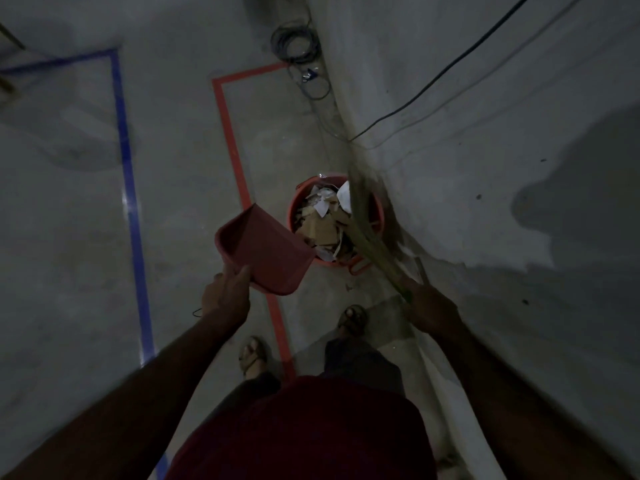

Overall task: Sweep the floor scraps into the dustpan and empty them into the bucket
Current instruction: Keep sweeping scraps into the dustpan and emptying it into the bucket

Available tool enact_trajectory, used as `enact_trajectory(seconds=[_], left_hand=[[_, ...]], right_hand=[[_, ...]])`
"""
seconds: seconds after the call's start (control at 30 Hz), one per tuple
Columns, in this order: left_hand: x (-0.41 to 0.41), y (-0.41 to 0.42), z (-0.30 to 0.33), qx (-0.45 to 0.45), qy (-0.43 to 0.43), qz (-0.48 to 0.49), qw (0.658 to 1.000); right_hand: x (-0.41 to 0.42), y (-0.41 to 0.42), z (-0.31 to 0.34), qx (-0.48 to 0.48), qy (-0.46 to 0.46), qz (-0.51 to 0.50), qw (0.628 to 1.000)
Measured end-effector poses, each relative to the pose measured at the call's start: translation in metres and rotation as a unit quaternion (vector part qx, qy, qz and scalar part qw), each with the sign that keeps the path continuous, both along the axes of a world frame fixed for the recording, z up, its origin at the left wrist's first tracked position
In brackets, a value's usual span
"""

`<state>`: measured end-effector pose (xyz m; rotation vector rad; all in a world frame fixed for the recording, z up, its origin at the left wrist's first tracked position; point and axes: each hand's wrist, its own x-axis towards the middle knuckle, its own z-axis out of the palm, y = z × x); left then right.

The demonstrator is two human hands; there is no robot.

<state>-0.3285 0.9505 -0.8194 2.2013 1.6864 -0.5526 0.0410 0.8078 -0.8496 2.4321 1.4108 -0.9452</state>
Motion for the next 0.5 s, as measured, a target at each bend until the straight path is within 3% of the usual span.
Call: enact_trajectory(seconds=[0.13, 0.3, 0.5], left_hand=[[-0.017, -0.001, -0.003, -0.016, -0.007, 0.01, 1.0], [-0.025, -0.004, -0.008, -0.024, -0.028, 0.017, 0.999], [-0.028, -0.003, -0.012, -0.026, -0.059, 0.013, 0.998]], right_hand=[[-0.02, -0.041, 0.017, 0.029, 0.026, -0.034, 0.999], [-0.039, -0.066, 0.036, 0.052, -0.005, -0.032, 0.998], [-0.057, -0.077, 0.057, 0.03, 0.011, -0.017, 0.999]])
